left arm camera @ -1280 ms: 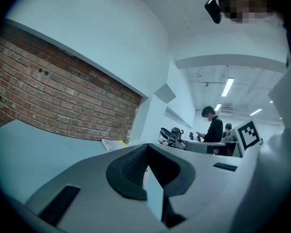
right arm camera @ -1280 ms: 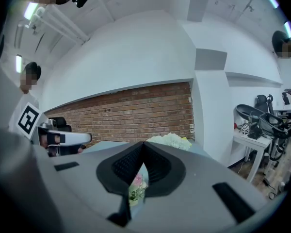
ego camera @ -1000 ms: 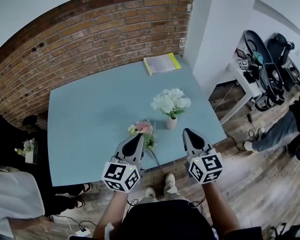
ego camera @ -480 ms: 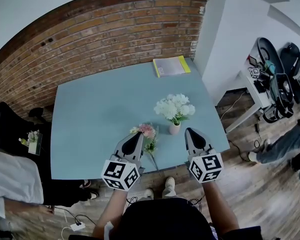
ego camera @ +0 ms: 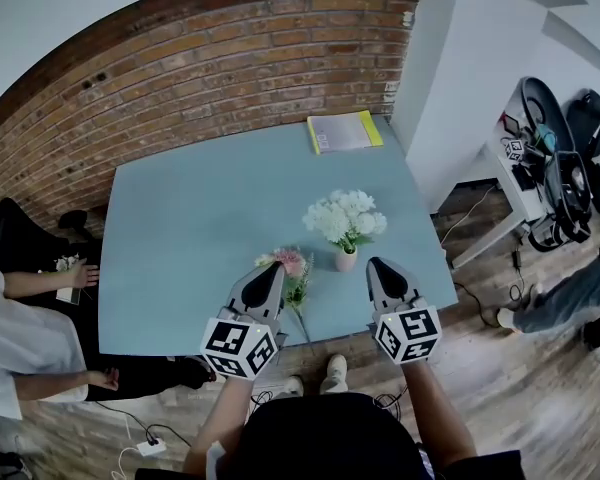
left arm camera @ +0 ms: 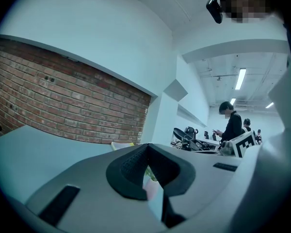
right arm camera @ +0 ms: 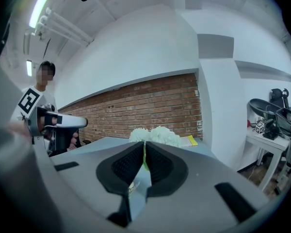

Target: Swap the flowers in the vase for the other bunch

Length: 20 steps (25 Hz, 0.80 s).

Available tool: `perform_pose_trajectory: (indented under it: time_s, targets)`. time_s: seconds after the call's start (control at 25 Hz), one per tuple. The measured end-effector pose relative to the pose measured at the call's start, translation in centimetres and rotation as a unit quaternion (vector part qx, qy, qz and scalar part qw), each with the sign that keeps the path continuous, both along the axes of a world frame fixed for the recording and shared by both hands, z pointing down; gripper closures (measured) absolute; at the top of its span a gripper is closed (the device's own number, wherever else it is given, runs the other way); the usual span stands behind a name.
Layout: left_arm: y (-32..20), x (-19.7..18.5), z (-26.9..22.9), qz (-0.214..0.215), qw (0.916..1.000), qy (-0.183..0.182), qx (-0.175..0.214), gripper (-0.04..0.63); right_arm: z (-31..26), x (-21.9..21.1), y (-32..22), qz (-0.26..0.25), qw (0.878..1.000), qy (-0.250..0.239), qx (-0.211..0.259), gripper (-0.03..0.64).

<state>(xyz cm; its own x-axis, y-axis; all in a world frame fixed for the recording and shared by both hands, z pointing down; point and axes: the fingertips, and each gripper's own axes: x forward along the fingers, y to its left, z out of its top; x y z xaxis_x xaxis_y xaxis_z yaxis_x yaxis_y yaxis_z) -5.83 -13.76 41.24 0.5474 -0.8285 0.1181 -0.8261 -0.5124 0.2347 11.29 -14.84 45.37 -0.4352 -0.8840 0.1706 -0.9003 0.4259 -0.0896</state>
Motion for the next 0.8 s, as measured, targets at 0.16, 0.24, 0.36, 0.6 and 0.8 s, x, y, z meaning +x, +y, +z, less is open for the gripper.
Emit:
perform_pose_trajectory:
  time_s: [0.16, 0.24, 0.36, 0.6, 0.8]
  targets:
    - [-0.3, 0.5, 0.1, -0.002, 1.0, -0.003, -0.002, 0.589, 0.7, 0.4, -0.3, -0.006, 1.0, -0.003, -0.009, 0.611]
    - [-0.4, 0.7, 0.2, -0.003, 1.0, -0.004, -0.003, 0.589, 0.9, 0.5, -0.4, -0.009, 1.0, -0.004, -0.011, 0.611]
    - [-0.5, 1.1, 0.2, -0.004, 1.0, -0.005, -0.004, 0.589, 1.4, 0.7, -0.6, -0.015, 1.0, -0.006, -0.017, 0.603]
    - [-0.8, 1.7, 0.4, -0.007, 0.9999, -0.011, -0.005, 0.589, 2.5, 0.6, -1.1, -0.034, 0.999, -0.011, -0.034, 0.497]
    - [-1.2, 2.0, 0.6, -0.012, 0.9998, -0.015, -0.006, 0.589, 3.4, 0.6, -1.8, -0.042, 0.998, -0.015, -0.044, 0.416]
